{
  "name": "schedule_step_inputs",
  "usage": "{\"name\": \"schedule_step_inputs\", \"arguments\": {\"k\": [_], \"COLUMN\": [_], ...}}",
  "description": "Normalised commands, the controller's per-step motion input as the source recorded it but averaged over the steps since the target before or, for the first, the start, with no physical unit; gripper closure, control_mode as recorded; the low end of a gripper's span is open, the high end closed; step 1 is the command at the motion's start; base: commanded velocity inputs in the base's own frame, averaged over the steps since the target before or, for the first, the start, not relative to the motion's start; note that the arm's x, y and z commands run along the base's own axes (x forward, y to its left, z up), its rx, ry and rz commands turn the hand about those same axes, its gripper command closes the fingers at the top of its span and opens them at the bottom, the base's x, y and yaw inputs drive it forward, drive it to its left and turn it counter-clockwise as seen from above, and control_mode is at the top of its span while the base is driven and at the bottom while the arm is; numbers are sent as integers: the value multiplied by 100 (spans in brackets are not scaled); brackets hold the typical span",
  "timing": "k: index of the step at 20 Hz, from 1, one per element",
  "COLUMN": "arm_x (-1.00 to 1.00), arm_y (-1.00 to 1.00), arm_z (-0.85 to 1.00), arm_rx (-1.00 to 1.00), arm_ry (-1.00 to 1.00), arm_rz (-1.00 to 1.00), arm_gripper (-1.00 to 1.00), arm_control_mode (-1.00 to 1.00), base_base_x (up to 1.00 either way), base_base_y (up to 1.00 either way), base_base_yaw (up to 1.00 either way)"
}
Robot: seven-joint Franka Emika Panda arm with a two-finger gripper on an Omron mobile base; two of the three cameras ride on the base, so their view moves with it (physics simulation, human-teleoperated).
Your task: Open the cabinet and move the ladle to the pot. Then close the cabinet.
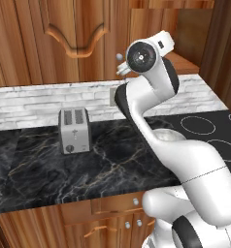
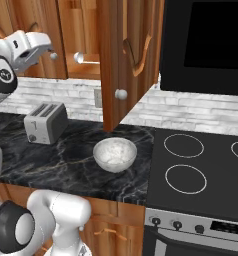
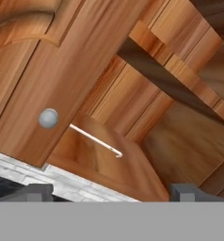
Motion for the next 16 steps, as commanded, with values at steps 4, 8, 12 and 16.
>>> {"name": "schedule_step_inputs", "arguments": {"k": [4,8,12,16], "arm_x": [1,7,20,30], "arm_y": [27,20,6,2], "arm_z": [-3,-7,-13,-31], "arm_rx": [0,0,0,0], "arm_ry": [0,0,0,0], "arm_rz": [0,0,0,0], "arm_gripper": [-100,-100,-100,-100], "arm_control_mode": [-100,-100,-100,-100], "base_base_x": [0,0,0,0], "base_base_y": [0,0,0,0], "base_base_yaw": [0,0,0,0]}}
